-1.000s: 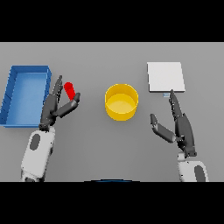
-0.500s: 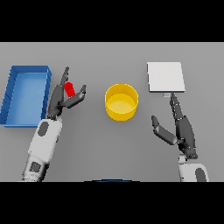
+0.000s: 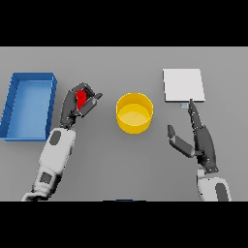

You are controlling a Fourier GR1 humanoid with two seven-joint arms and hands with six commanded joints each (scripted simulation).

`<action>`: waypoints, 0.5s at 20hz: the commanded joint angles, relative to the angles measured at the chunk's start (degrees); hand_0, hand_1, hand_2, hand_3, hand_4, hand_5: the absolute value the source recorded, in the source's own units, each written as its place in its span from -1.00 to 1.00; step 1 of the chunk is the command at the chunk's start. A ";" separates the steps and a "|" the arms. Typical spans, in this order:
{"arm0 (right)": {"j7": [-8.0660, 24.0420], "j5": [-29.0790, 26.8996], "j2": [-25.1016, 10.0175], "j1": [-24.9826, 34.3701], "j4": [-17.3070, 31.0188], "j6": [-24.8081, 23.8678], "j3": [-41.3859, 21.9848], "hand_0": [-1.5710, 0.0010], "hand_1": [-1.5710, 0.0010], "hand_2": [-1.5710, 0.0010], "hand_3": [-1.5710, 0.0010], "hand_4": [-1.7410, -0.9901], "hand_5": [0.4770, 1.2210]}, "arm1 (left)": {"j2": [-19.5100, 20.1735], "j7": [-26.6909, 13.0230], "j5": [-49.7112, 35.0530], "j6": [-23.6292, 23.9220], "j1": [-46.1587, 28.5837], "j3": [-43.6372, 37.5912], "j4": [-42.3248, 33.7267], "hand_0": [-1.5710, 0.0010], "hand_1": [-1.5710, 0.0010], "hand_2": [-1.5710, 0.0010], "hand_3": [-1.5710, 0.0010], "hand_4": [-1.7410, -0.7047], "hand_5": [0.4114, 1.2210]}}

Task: Pick up the red beaker and tilt it to pour out 1 green nut into yellow bowl. Pick up the yellow bowl and place it on the metallic measuring scale.

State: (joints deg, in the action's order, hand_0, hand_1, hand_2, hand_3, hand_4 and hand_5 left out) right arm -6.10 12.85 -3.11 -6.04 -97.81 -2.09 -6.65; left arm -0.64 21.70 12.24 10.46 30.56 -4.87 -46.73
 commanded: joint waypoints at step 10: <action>-1.84 1.91 -0.26 -0.35 0.32 -1.00 -0.43 1.00 1.00 1.00 1.00 0.60 -0.51 | 1.60 -3.26 -0.42 1.29 1.04 0.66 -3.97 -0.93 -0.93 -0.93 -0.90 -0.95 0.76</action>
State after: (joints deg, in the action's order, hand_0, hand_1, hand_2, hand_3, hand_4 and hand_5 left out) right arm -7.98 14.78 -3.36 -6.41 -97.47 -3.06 -7.09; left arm 0.99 18.56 11.72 11.67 31.64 -4.23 -50.73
